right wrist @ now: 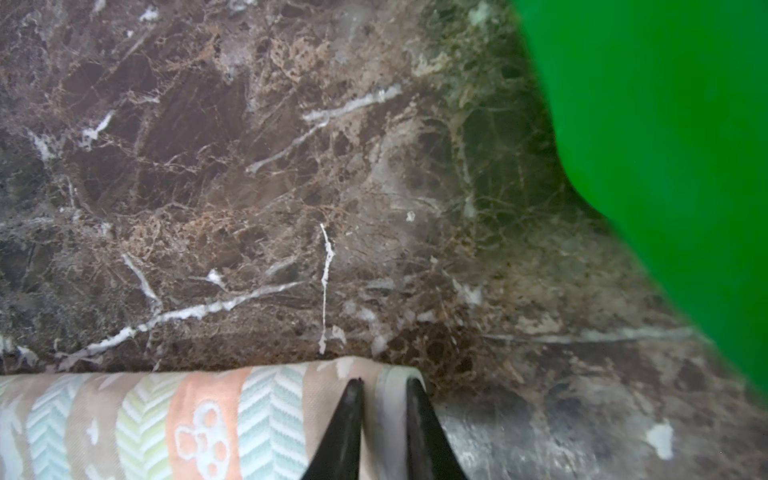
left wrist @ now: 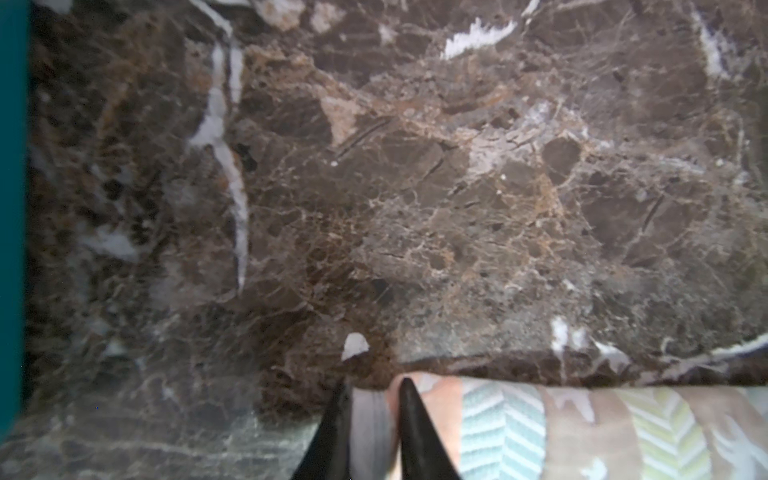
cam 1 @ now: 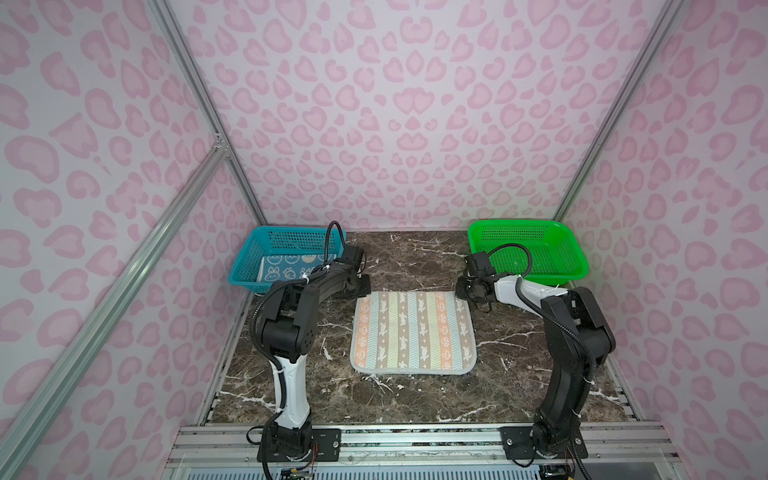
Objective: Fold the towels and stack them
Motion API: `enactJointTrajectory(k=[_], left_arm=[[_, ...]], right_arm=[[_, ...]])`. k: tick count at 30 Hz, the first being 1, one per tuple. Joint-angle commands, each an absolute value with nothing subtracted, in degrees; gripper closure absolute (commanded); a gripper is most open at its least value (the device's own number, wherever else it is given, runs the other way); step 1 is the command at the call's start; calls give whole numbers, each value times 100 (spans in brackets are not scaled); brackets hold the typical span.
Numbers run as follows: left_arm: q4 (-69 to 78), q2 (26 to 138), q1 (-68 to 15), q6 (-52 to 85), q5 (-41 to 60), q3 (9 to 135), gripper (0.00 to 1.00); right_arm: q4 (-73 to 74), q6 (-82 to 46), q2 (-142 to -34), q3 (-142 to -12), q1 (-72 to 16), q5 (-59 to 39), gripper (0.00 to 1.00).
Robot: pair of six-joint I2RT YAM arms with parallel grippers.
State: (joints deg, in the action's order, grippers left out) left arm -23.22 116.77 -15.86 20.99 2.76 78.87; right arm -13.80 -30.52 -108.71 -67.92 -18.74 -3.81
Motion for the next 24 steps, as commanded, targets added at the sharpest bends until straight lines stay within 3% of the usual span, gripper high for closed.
enactJointTrajectory(k=[1, 6, 24], left_arm=[[-2350, 11745, -1564, 2102, 280, 7941, 97], [-2286, 11555, -1536, 2086, 315, 7894, 97], [-1531, 9900, -1519, 1544, 1325, 7131, 97]], right_arm=[[-1478, -2894, -10951, -6826, -1883, -277, 89], [-1464, -2762, -10862, -6819, -1885, -325, 100], [-932, -1151, -9437, -6153, -1872, -1053, 100]])
